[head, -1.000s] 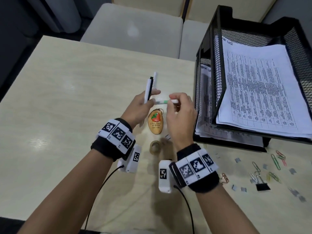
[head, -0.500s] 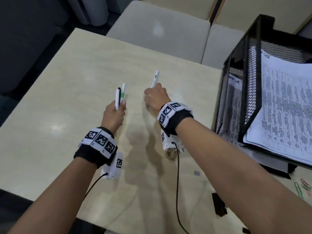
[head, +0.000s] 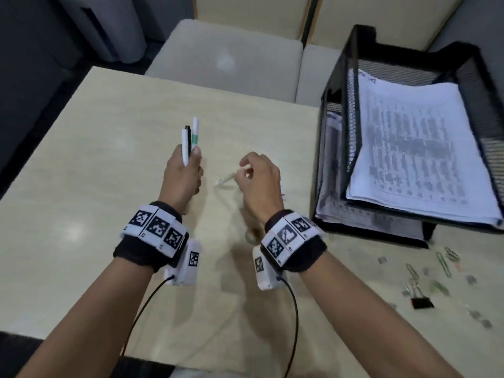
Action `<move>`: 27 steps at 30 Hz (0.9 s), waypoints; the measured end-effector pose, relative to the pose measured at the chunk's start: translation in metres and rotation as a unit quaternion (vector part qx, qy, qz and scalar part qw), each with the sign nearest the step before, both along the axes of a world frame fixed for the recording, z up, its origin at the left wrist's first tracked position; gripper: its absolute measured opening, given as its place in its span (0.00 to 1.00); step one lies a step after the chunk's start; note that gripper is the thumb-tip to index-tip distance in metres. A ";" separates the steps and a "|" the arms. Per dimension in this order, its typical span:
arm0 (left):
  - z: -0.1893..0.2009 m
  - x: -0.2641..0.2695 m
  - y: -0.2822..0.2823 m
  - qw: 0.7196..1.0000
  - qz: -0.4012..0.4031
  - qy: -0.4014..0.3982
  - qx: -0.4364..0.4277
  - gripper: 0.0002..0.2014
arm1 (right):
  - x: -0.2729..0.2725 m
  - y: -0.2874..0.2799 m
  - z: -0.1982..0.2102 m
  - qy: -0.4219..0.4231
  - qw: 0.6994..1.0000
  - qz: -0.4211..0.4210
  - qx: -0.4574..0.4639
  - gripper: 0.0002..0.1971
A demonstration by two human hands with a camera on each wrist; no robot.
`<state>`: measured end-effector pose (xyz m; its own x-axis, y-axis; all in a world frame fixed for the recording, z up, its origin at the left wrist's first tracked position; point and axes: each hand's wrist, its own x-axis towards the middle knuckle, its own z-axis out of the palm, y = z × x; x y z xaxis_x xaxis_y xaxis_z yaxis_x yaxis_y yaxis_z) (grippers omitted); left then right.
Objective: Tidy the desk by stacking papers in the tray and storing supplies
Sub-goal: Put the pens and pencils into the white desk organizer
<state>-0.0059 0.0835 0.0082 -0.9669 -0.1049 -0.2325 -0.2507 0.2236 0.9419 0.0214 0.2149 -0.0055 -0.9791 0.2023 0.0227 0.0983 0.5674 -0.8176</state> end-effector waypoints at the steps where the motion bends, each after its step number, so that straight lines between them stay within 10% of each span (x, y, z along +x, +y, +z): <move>1: 0.007 0.007 0.016 0.999 -0.024 0.015 0.019 0.13 | 0.021 0.013 0.011 0.021 0.999 -0.024 -0.019 0.04; 8: 0.030 0.089 0.133 0.968 -0.221 0.116 0.035 0.17 | 0.144 0.133 0.073 0.075 0.964 -0.193 -0.164 0.05; 15: 0.039 0.168 0.282 0.909 -0.387 0.138 0.073 0.09 | 0.252 0.274 0.094 0.138 0.929 -0.342 -0.027 0.04; 23: 0.045 0.257 0.431 0.863 -0.477 0.105 0.126 0.03 | 0.379 0.427 0.102 0.168 0.823 -0.532 0.104 0.08; 27: 0.040 0.289 0.480 0.863 -0.480 0.132 0.088 0.09 | 0.408 0.469 0.081 0.096 0.829 -0.525 0.168 0.04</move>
<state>0.2835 0.5633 0.0485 -0.6111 0.7877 0.0778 0.1978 0.0567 0.9786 0.4298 0.6838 0.0758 -0.2390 0.8916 0.3846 0.5685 0.4496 -0.6890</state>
